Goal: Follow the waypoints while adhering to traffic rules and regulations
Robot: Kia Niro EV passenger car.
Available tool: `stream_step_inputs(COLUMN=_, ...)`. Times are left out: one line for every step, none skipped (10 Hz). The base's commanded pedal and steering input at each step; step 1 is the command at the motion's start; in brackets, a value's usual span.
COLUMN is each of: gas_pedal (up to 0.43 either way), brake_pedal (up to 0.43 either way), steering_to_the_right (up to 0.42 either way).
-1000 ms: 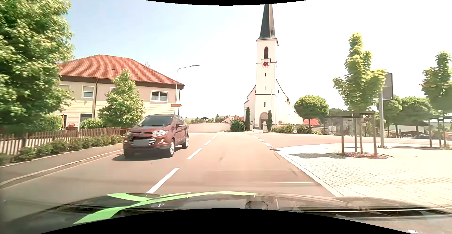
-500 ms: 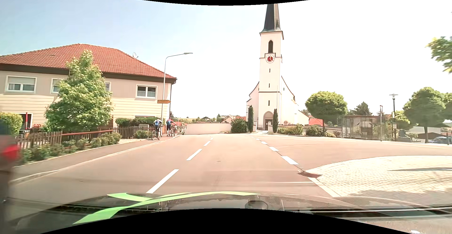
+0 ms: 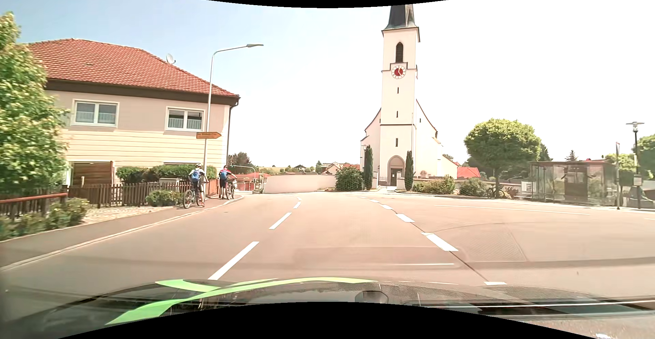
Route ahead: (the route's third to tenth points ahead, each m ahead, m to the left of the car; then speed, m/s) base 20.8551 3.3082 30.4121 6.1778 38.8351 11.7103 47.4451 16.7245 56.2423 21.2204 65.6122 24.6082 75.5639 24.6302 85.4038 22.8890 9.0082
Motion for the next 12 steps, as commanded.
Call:
stream_step_inputs(gas_pedal=0.118, brake_pedal=0.0, steering_to_the_right=-0.013)
stream_step_inputs(gas_pedal=0.118, brake_pedal=0.0, steering_to_the_right=-0.015)
stream_step_inputs(gas_pedal=0.118, brake_pedal=0.0, steering_to_the_right=-0.015)
stream_step_inputs(gas_pedal=0.118, brake_pedal=0.0, steering_to_the_right=-0.015)
stream_step_inputs(gas_pedal=0.118, brake_pedal=0.0, steering_to_the_right=-0.016)
stream_step_inputs(gas_pedal=0.118, brake_pedal=0.0, steering_to_the_right=-0.02)
stream_step_inputs(gas_pedal=0.118, brake_pedal=0.0, steering_to_the_right=-0.03)
stream_step_inputs(gas_pedal=0.118, brake_pedal=0.0, steering_to_the_right=-0.043)
stream_step_inputs(gas_pedal=0.11, brake_pedal=0.0, steering_to_the_right=-0.052)
stream_step_inputs(gas_pedal=0.079, brake_pedal=0.0, steering_to_the_right=-0.058)
stream_step_inputs(gas_pedal=0.059, brake_pedal=0.0, steering_to_the_right=-0.061)
stream_step_inputs(gas_pedal=0.028, brake_pedal=0.0, steering_to_the_right=-0.065)
